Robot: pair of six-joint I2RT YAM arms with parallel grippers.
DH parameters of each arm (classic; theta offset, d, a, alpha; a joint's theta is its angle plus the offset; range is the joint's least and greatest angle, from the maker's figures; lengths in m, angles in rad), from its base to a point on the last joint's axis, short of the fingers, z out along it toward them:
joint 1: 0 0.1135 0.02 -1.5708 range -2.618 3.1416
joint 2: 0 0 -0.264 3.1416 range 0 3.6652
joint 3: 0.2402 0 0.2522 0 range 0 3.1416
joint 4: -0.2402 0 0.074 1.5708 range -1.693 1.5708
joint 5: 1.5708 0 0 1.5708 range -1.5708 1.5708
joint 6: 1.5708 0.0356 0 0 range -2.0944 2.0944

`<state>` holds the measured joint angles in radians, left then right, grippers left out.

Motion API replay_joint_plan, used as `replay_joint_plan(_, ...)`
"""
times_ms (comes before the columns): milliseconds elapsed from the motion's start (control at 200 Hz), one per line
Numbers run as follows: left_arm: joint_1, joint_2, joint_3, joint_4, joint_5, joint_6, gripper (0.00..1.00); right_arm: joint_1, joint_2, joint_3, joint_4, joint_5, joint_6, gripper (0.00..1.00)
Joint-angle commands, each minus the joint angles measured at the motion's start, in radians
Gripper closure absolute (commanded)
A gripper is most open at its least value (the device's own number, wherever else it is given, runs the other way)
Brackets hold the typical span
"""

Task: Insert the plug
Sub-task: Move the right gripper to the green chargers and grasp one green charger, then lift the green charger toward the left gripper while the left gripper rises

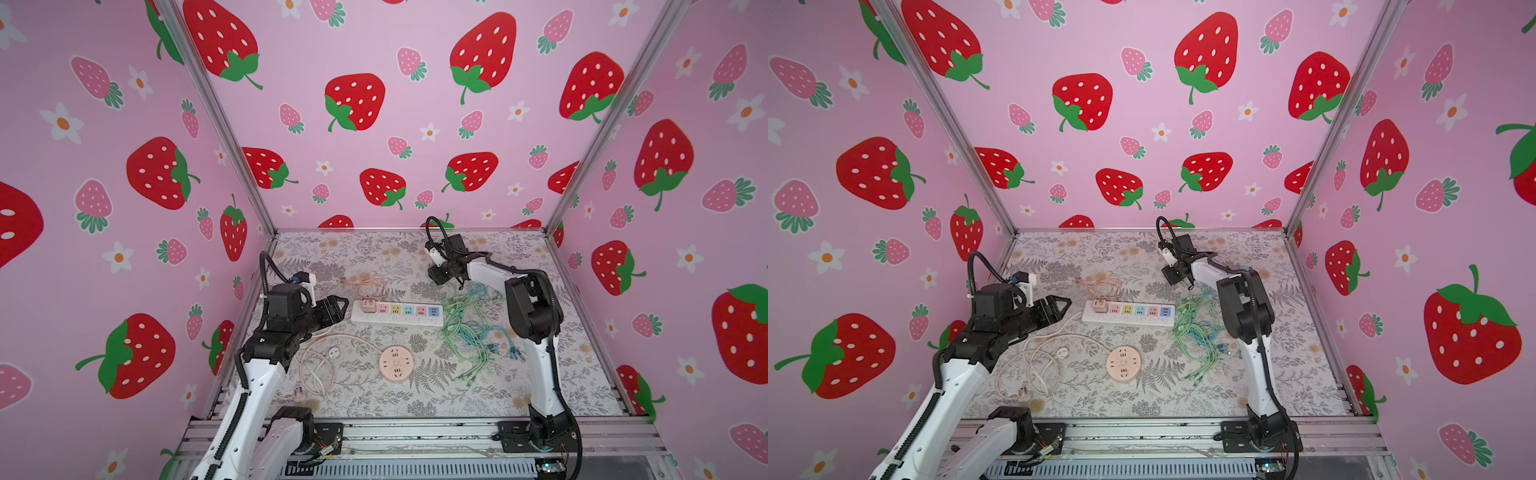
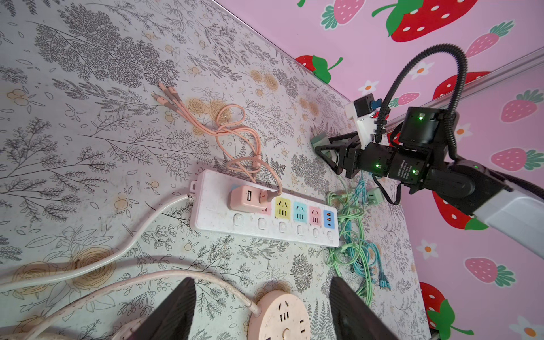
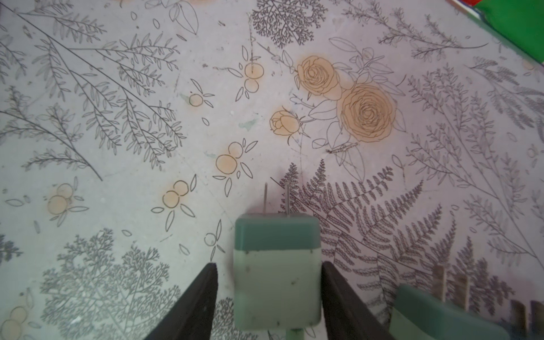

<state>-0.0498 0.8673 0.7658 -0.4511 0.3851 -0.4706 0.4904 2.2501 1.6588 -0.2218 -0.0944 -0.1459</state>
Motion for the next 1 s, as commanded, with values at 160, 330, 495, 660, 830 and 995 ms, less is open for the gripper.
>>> replay_joint_plan(160, 0.004, -0.016, 0.028, -0.02, -0.001, 0.01, 0.26, -0.019, 0.029, -0.016, 0.011, -0.034, 0.01, 0.53)
replay_joint_plan(330, 0.004, -0.013, 0.032, -0.021, -0.001, 0.013, 0.26, -0.021, 0.006, -0.05, 0.037, -0.048, 0.006, 0.62)
replay_joint_plan(495, 0.004, -0.013, 0.031, -0.018, 0.001, 0.009, 0.26, -0.021, -0.03, -0.083, 0.066, -0.061, -0.001, 0.68)
replay_joint_plan(660, 0.004, -0.006, 0.027, 0.011, 0.032, -0.003, 0.26, -0.021, -0.067, -0.104, 0.075, -0.059, -0.01, 0.73)
replay_joint_plan(830, 0.004, 0.004, 0.023, 0.061, 0.094, -0.024, 0.26, -0.021, -0.162, -0.179, 0.12, -0.09, -0.036, 0.77)
replay_joint_plan(995, 0.004, 0.017, 0.057, 0.05, 0.136, -0.034, 0.26, -0.021, -0.314, -0.309, 0.2, -0.158, -0.089, 0.78)
